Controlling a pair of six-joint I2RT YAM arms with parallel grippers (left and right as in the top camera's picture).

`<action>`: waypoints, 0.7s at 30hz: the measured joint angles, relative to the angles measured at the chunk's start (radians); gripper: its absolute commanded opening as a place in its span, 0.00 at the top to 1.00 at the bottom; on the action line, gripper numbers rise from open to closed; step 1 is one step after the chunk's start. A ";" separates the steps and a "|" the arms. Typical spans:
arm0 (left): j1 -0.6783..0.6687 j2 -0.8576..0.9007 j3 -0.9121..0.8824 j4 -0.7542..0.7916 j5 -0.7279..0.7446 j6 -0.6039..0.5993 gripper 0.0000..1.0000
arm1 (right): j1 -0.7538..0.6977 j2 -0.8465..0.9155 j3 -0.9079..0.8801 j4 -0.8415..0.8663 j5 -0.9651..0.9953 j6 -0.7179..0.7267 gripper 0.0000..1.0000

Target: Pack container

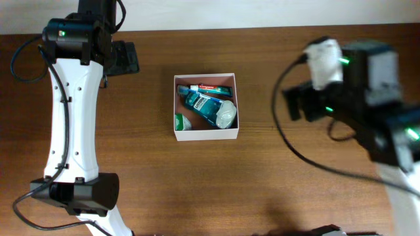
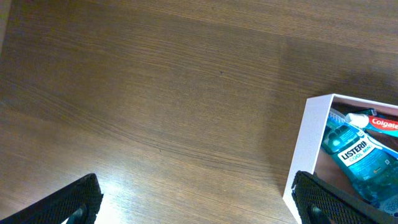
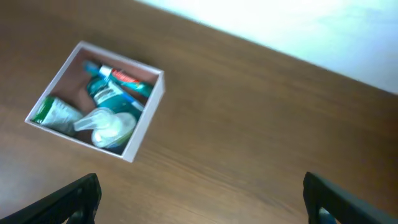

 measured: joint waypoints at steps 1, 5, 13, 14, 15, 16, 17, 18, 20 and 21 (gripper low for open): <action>0.000 0.000 0.000 0.000 0.000 0.000 0.00 | -0.017 -0.032 0.000 -0.002 0.000 0.000 0.01; 0.000 0.000 0.000 0.000 0.000 0.000 0.00 | -0.092 -0.205 0.000 -0.003 0.005 0.003 0.01; 0.000 0.000 0.000 0.000 0.000 0.000 0.00 | -0.151 -0.437 -0.069 0.007 0.007 0.003 0.01; 0.000 0.000 0.000 0.000 0.000 0.000 0.00 | -0.159 -0.462 -0.116 0.028 0.007 0.003 0.01; 0.000 0.000 0.000 0.000 -0.001 0.000 0.00 | -0.167 -0.487 -0.175 0.059 0.007 0.003 0.01; 0.000 0.000 0.000 0.000 -0.001 0.000 0.00 | -0.173 -0.509 -0.230 0.087 0.007 0.003 0.01; 0.000 0.000 0.000 0.000 -0.001 0.000 0.00 | -0.180 -0.534 -0.298 0.130 0.006 0.003 0.01; 0.000 0.000 0.000 0.000 -0.001 0.000 0.00 | -0.188 -0.566 -0.390 0.187 0.003 0.003 0.01; 0.000 0.000 0.000 0.000 -0.001 0.000 0.00 | -0.196 -0.617 -0.532 0.270 -0.005 0.003 0.01; 0.000 0.000 0.000 0.000 0.000 0.000 0.00 | -0.201 -0.647 -0.616 0.312 -0.011 0.003 0.01</action>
